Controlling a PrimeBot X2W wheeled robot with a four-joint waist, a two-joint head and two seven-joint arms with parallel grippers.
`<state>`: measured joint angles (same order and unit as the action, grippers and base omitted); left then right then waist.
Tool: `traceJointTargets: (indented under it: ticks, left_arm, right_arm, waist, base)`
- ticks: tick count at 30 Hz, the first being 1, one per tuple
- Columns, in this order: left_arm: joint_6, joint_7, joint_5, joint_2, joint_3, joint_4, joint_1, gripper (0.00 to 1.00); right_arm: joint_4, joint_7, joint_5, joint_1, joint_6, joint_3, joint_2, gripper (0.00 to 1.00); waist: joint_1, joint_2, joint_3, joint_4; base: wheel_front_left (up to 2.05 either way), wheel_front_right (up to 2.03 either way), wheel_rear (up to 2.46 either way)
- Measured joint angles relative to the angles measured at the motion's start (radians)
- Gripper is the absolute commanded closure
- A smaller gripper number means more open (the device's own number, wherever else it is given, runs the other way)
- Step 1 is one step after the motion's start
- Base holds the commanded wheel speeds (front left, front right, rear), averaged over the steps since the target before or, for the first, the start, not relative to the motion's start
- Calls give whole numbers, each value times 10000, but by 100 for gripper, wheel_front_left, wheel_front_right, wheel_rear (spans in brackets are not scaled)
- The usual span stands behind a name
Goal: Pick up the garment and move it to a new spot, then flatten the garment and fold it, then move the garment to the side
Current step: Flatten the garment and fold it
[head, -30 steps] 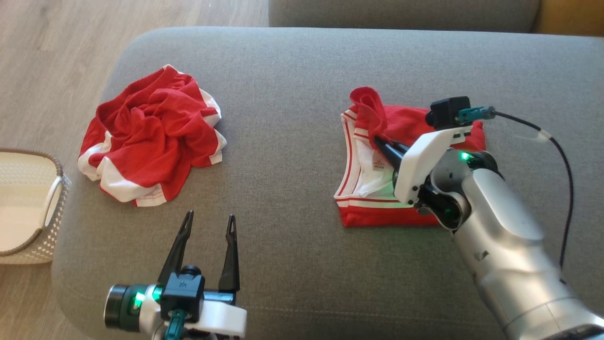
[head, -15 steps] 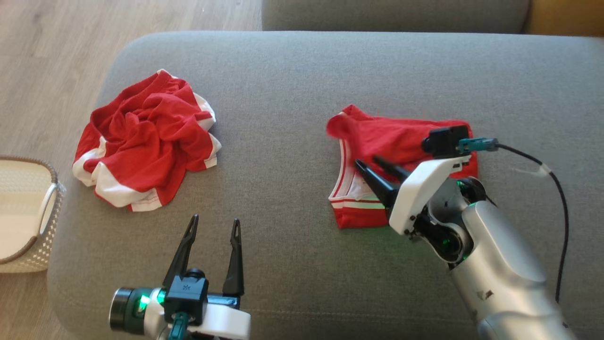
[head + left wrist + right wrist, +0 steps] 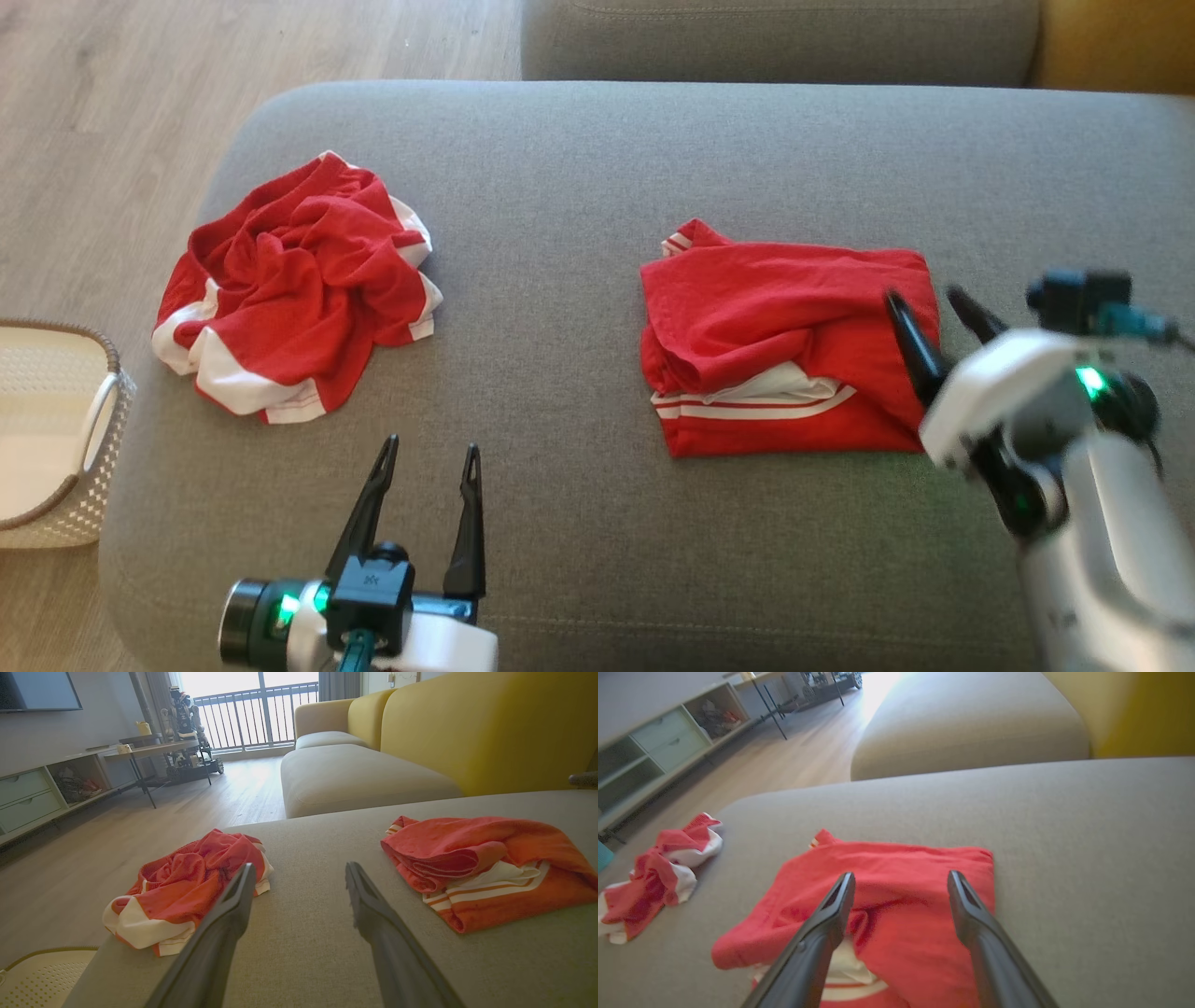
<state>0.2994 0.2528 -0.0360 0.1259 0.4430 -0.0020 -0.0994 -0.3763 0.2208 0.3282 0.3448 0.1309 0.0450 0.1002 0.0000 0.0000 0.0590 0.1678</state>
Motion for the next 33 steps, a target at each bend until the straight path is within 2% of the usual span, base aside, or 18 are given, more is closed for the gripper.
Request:
traceJointTargets:
  ticks: [3,6,12,14,19,29,30,32,33]
  left_arm:
    - [0,0,0,10,-19,2,-118,0]
    - [-4,0,2,10,-17,2,-121,0]
    - [-17,0,102,10,-4,0,-103,0]
    - [-105,0,105,8,19,2,-45,0]
    - [-180,0,115,-4,59,29,79,0]
    - [-192,0,113,-111,268,59,245,0]
    - [-192,0,113,-121,267,59,285,0]
    - [-190,0,113,-138,267,59,318,0]
    - [-190,0,113,-144,267,59,332,0]
  right_arm:
    - [834,314,-499,-1089,0,-257,159,0]
    - [1662,-23,-974,-1763,0,-1503,663,0]
    - [1724,-545,-1388,-1846,0,-2548,1022,0]
    - [1411,-754,-1779,-1648,0,-2729,1064,0]
    - [-6,-1175,-2426,-413,0,-2263,1051,0]
    - [-3026,-1519,-2871,1186,0,-2257,888,0]
    - [-3252,-1563,-2809,1299,0,-2266,842,6]
    - [-3628,-1697,-2612,1539,0,-2374,729,34]
    - [-3810,-1741,-2512,1667,0,-2447,652,53]
  waist:
    - [0,0,39,-27]
    - [0,0,84,-87]
    - [0,0,199,-121]
    - [0,0,268,-74]
    - [0,0,438,184]
    - [0,0,802,793]
    - [0,0,846,835]
    - [0,0,931,893]
    - [0,0,968,908]
  base:
    - [0,0,0]
    - [0,0,0]
    - [0,0,0]
    - [0,0,0]
    - [0,0,0]
    - [0,0,0]
    - [0,0,0]
    - [0,0,0]
    - [0,0,0]
